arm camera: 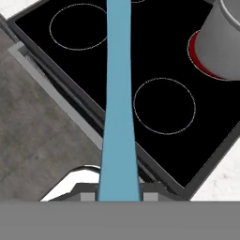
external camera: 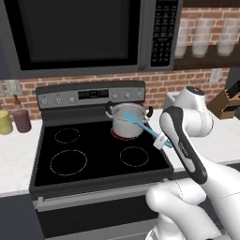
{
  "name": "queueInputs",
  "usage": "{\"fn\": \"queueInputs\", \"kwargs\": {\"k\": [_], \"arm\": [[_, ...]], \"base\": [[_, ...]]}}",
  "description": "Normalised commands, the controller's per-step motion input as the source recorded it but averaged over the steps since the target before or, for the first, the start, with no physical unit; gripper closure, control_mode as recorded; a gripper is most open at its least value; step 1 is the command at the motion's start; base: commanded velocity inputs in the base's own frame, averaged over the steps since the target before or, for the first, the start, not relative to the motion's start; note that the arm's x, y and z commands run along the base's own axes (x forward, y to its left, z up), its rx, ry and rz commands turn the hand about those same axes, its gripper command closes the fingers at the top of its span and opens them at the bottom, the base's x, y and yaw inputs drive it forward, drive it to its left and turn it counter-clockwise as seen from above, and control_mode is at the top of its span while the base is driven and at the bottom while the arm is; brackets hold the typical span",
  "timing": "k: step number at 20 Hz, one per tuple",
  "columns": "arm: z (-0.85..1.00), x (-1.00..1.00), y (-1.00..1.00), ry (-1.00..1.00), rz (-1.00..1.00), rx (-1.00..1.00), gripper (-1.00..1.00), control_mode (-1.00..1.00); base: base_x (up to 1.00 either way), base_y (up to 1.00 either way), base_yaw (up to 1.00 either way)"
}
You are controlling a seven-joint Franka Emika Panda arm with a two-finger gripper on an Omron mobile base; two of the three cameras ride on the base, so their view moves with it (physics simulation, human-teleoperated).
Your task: Put the avocado and squash in the pot. Retrieve the spatula and lightly stir the vegetables in the pot.
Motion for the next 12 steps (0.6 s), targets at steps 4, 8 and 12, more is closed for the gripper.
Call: {"fn": "queueInputs", "kwargs": {"k": [4,8,12], "arm": [[0.0,0.0,0.0,0.0,0.0,0.0,1.0,1.0],[0.0,0.0,0.0,0.0,0.0,0.0,1.0,1.0],[0.0,0.0,0.0,0.0,0.0,0.0,1.0,1.0]], "base": [[0.46,0.0,0.0],[0.43,0.0,0.0],[0.26,0.0,0.0]]}}
